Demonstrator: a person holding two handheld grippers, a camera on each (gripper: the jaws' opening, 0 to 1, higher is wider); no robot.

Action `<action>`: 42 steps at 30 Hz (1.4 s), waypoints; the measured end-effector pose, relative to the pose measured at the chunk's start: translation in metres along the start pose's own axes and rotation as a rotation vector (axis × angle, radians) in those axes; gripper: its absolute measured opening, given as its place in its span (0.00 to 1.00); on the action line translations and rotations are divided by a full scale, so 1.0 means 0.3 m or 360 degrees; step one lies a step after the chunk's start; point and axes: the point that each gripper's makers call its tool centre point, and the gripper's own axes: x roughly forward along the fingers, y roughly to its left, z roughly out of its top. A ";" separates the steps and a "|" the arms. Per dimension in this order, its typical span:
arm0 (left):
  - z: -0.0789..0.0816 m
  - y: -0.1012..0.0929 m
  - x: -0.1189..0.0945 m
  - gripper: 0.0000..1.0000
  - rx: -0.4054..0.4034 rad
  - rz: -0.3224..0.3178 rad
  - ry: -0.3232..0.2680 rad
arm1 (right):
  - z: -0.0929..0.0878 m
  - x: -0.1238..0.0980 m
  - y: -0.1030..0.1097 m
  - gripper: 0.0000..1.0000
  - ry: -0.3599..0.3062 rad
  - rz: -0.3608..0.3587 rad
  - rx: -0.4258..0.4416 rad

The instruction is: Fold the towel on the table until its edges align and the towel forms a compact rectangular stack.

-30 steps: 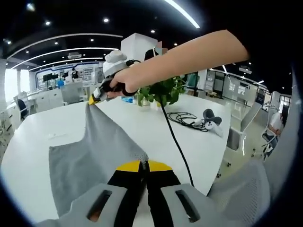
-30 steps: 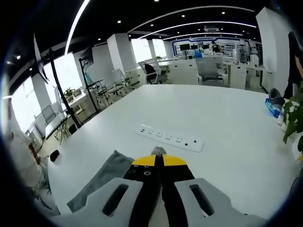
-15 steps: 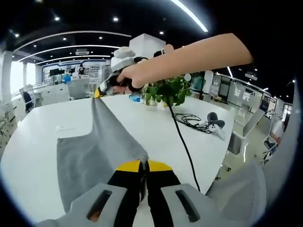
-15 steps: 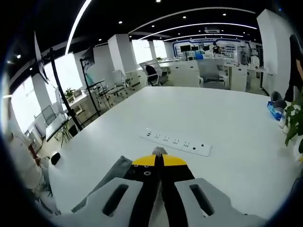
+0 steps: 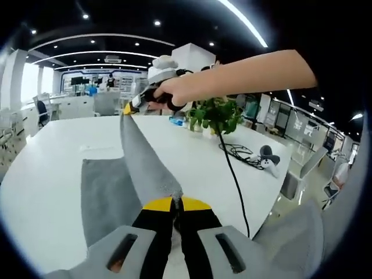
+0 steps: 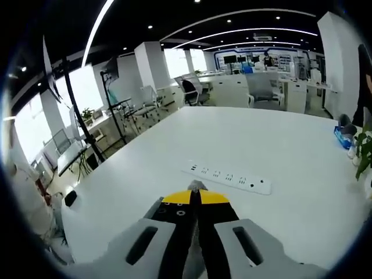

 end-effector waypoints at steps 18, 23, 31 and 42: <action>-0.085 0.142 -0.067 0.04 -0.0131 0.0098 0.0044 | -0.023 0.090 0.108 0.00 0.0050 0.0014 -0.0033; -0.128 0.176 -0.078 0.04 -0.0177 0.0124 0.0069 | -0.043 0.120 0.131 0.00 0.0075 0.0014 -0.0042; -0.167 0.205 -0.093 0.04 -0.0253 0.0133 0.0086 | -0.072 0.165 0.171 0.00 0.0105 0.0027 -0.0055; -0.251 0.280 -0.106 0.04 -0.0357 0.0175 0.0145 | -0.138 0.249 0.210 0.00 0.0167 0.0023 -0.0060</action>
